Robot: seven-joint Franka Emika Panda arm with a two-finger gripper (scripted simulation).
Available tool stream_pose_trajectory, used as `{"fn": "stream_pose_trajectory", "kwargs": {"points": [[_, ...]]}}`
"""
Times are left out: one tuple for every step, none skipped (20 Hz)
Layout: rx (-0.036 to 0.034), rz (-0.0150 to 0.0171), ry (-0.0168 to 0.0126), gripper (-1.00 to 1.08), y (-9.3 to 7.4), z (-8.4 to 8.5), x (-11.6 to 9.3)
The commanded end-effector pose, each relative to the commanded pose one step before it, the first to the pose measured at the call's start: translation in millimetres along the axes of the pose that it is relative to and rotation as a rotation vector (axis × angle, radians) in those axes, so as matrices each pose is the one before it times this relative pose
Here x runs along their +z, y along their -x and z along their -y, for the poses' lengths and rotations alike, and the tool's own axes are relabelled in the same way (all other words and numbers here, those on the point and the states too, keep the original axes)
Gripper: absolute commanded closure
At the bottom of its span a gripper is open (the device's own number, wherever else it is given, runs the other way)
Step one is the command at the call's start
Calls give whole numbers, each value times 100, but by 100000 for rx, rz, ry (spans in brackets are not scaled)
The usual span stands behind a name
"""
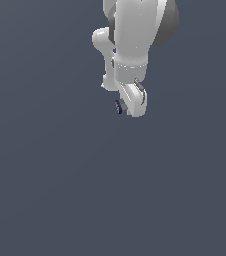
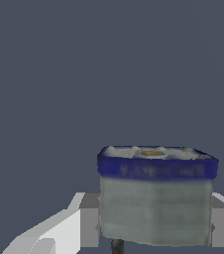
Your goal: Pick up the object and move it to a goal position.
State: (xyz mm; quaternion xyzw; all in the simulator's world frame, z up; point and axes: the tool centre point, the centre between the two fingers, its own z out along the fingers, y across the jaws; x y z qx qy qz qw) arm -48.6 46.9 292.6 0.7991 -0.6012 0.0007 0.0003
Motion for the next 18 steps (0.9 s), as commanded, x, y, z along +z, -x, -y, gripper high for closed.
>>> {"fn": "stream_pose_trajectory", "kwargs": {"points": [[-17, -34, 83, 108, -239, 61, -2483], [-42, 24, -6, 108, -72, 52, -858], [0, 0, 0, 108, -82, 50, -802], [-43, 23, -5, 108, -61, 54, -747], [0, 0, 0, 108, -71, 51, -691], [-42, 24, -5, 108, -51, 54, -637], [-42, 24, -5, 108, -46, 53, -582], [0, 0, 0, 108, -55, 49, -528], [-42, 24, -5, 108, -36, 51, -474], [0, 0, 0, 108, -45, 47, -421], [-42, 24, -5, 108, -25, 47, -368], [0, 0, 0, 108, -35, 41, -317], [0, 0, 0, 108, -30, 37, -265], [-43, 23, -5, 108, -10, 35, -214], [0, 0, 0, 108, -19, 26, -164], [0, 0, 0, 108, -14, 19, -115], [0, 0, 0, 108, -8, 12, -68], [0, 0, 0, 108, -3, 4, -23]]}}
